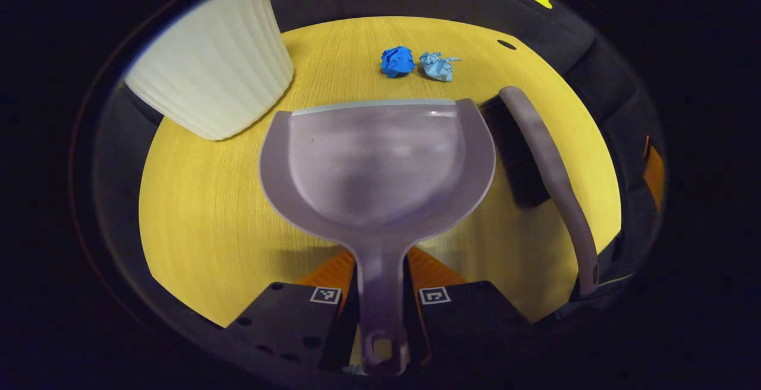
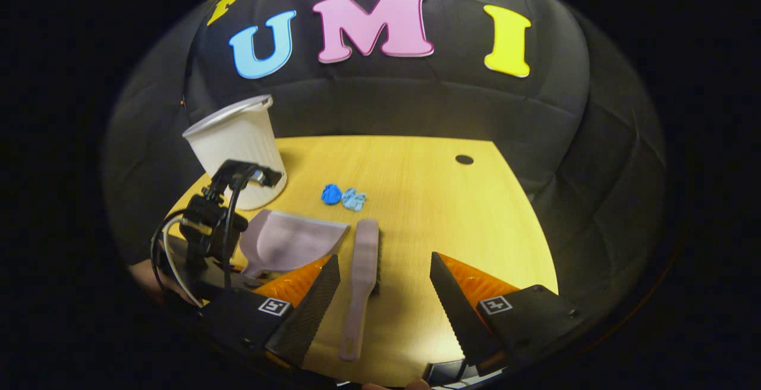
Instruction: Pick up the small broom and dustpan from the desktop, sweep the trash into the dustpan with the broom, and then empty the trash into the garbage bin.
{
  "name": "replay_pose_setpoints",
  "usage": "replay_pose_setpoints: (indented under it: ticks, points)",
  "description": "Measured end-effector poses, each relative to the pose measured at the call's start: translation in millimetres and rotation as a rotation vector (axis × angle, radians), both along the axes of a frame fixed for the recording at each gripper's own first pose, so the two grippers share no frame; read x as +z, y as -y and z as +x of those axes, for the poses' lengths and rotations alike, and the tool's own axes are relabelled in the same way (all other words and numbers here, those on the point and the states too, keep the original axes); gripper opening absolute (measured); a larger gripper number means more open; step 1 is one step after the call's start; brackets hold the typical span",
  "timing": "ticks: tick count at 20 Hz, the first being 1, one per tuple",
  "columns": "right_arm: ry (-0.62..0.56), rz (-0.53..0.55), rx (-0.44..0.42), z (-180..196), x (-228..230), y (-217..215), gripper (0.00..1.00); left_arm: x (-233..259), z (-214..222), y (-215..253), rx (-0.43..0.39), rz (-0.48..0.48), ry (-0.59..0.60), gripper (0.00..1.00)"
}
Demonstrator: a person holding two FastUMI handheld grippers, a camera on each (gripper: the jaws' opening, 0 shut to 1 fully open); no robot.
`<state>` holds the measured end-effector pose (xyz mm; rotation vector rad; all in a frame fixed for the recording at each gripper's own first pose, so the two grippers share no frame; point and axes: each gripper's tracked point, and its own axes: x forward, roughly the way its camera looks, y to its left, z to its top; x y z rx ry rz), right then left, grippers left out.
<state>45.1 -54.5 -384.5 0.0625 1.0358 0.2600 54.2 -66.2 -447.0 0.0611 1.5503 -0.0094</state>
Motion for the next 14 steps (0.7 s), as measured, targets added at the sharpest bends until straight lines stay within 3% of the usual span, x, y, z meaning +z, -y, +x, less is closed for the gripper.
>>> replay_pose_setpoints:
  ticks: [2,3,4,5,6,8,14]
  points:
    - [-0.083,0.007,0.018,-10,-8,-7,0.99,1,1,0,0.007,-0.011,-0.011,0.3]
    - [-0.137,0.017,0.026,-16,-15,-14,0.94,2,2,-2,0.001,-0.009,0.001,0.3]
    - [-0.193,0.03,0.03,-21,-20,-22,0.99,2,4,-3,-0.005,-0.01,0.014,0.29]
    - [-0.25,0.027,0.037,-26,-31,-26,0.94,2,3,-4,-0.006,-0.016,0.024,0.29]
    - [-0.303,0.013,0.047,-30,-44,-28,0.99,3,4,-5,-0.001,-0.023,0.031,0.3]
    - [-0.414,-0.06,0.084,-40,-69,-18,0.94,6,4,-6,0.016,-0.038,0.051,0.31]
    - [-0.628,-0.176,0.148,-64,-113,-18,1.0,4,6,-3,0.038,-0.088,0.109,0.31]
